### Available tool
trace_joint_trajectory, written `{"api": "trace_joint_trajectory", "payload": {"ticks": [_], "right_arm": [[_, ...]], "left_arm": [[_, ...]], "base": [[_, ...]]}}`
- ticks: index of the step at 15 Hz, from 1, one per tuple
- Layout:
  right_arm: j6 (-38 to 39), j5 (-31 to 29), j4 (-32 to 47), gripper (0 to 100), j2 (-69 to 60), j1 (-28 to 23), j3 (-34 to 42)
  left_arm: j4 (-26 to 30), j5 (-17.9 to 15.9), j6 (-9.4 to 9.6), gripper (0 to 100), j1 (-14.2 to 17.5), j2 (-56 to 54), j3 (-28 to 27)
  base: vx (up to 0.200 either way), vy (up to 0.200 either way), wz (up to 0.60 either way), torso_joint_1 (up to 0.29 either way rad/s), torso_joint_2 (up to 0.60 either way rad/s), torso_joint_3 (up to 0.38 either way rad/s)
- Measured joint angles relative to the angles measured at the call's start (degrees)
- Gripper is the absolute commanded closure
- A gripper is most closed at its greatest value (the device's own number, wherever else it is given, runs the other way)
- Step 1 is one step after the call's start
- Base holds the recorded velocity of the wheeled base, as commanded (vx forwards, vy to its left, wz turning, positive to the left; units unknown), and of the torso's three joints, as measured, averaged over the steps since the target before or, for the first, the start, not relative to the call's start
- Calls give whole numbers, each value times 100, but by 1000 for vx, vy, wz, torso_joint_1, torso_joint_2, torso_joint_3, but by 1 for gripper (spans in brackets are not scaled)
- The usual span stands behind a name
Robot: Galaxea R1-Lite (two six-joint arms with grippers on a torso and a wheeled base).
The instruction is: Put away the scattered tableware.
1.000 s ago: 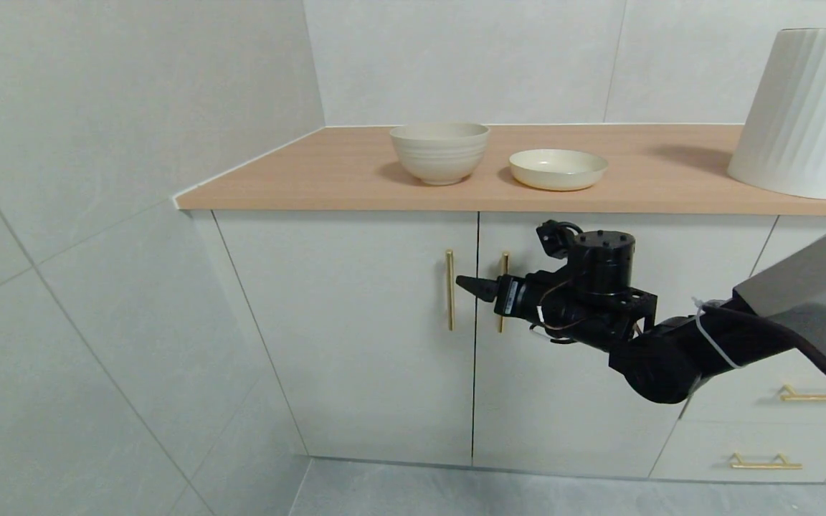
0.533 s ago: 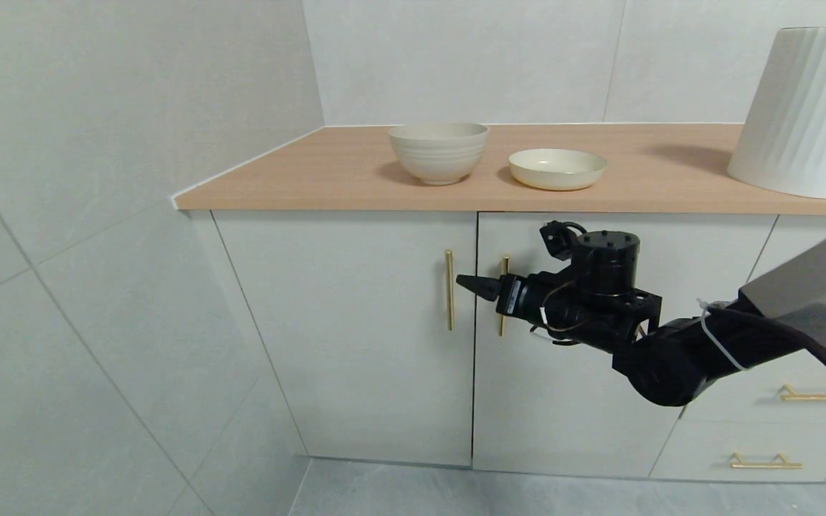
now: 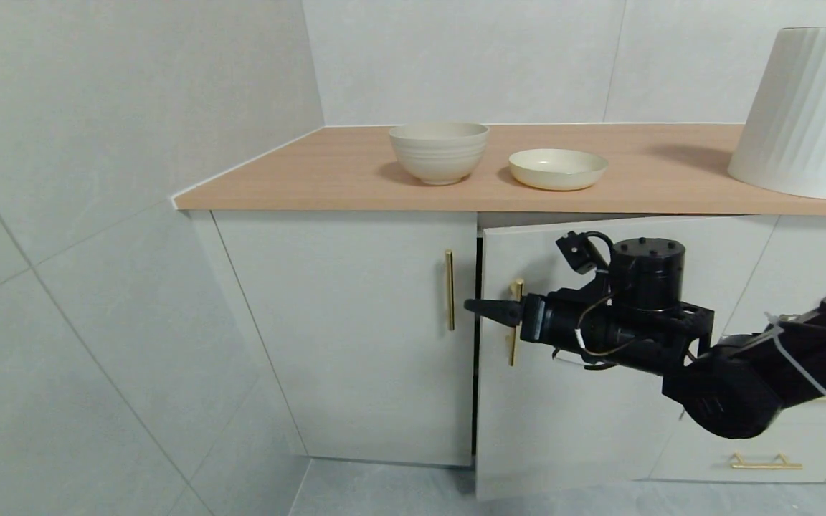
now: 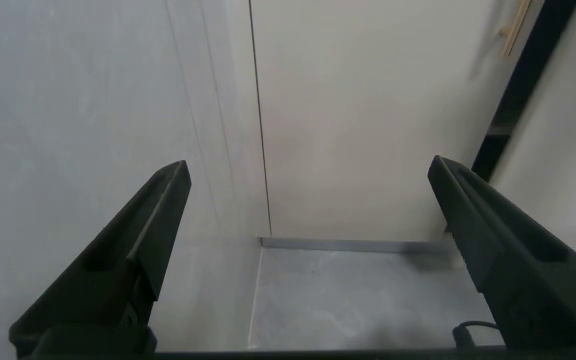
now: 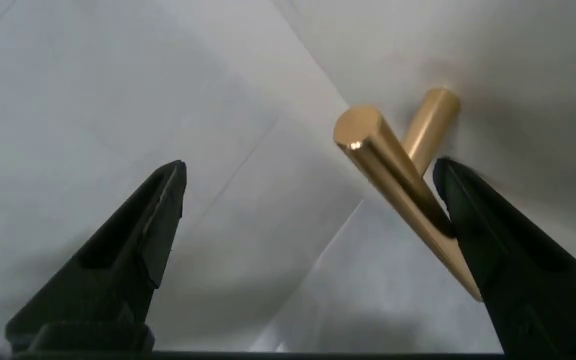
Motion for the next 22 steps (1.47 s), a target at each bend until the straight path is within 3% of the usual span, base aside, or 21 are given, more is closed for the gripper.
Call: {"api": "trace_joint_trajectory", "payload": {"ticks": [5, 9, 13, 17, 22], "right_arm": [[-4, 934, 16, 0, -1213, -33, 1401], [-4, 1175, 5, 0, -2074, -35, 2247], [-6, 1200, 2, 0, -2413, -27, 2481], [-6, 1208, 10, 0, -2476, -27, 2522], [-4, 1215, 13, 0, -2481, -29, 2519]], "left_arm": [[0, 2, 11, 0, 0, 0, 0], [-2, -16, 99, 0, 0, 0, 0], [18, -128, 179, 0, 0, 2, -137], [277, -813, 179, 0, -13, 463, -1069], [380, -1734, 190, 0, -45, 3065, -3084]], "base": [[0, 0, 0, 0, 0, 0], [0, 0, 0, 0, 0, 0], [0, 0, 0, 0, 0, 0], [0, 0, 0, 0, 0, 0], [0, 0, 0, 0, 0, 0]]}}
